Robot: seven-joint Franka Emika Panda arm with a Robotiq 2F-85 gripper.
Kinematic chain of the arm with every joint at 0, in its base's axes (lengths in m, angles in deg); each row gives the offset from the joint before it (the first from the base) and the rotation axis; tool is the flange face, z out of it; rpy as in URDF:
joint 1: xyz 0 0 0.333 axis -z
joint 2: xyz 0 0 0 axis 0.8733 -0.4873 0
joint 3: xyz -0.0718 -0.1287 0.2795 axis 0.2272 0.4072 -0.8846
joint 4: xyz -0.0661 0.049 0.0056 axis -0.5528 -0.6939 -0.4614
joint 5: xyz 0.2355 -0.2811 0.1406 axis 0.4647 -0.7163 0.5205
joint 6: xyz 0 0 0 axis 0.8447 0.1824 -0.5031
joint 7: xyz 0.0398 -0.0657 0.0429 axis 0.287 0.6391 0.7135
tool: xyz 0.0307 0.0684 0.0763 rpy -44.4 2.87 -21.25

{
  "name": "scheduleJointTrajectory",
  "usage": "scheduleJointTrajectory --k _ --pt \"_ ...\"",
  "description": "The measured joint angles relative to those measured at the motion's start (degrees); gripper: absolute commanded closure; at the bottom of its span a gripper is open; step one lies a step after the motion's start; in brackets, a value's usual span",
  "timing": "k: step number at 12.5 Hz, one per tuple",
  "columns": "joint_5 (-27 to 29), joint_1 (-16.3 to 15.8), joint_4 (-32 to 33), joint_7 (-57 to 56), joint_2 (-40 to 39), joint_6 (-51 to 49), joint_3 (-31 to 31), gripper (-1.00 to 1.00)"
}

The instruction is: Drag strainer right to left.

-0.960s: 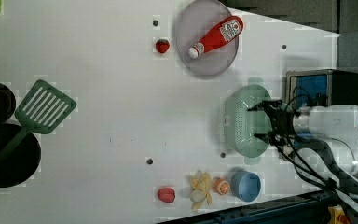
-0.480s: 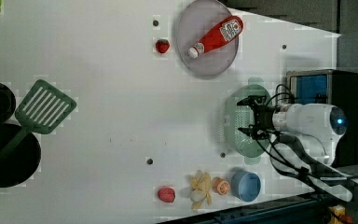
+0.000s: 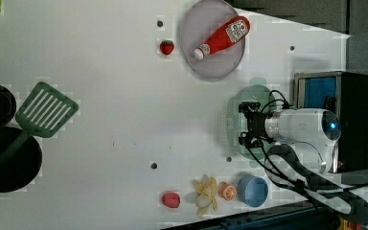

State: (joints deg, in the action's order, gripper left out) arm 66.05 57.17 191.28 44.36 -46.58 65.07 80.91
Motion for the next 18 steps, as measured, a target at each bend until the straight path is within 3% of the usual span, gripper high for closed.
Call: scheduleJointTrajectory --k 2,7,9,16,18 --pt "-0.9 -2.6 -0.2 1.5 0.0 0.2 0.5 -1.0" --pt "0.4 -5.2 -0.2 4.3 -2.0 0.0 0.0 -1.0" --pt "0.7 -8.2 -0.3 6.6 -2.3 -0.3 1.4 -1.0" --pt "0.9 -15.8 -9.3 14.4 -7.4 -0.2 0.5 -1.0" --pt "0.8 -18.5 -9.0 16.2 -7.6 -3.1 0.6 -1.0"
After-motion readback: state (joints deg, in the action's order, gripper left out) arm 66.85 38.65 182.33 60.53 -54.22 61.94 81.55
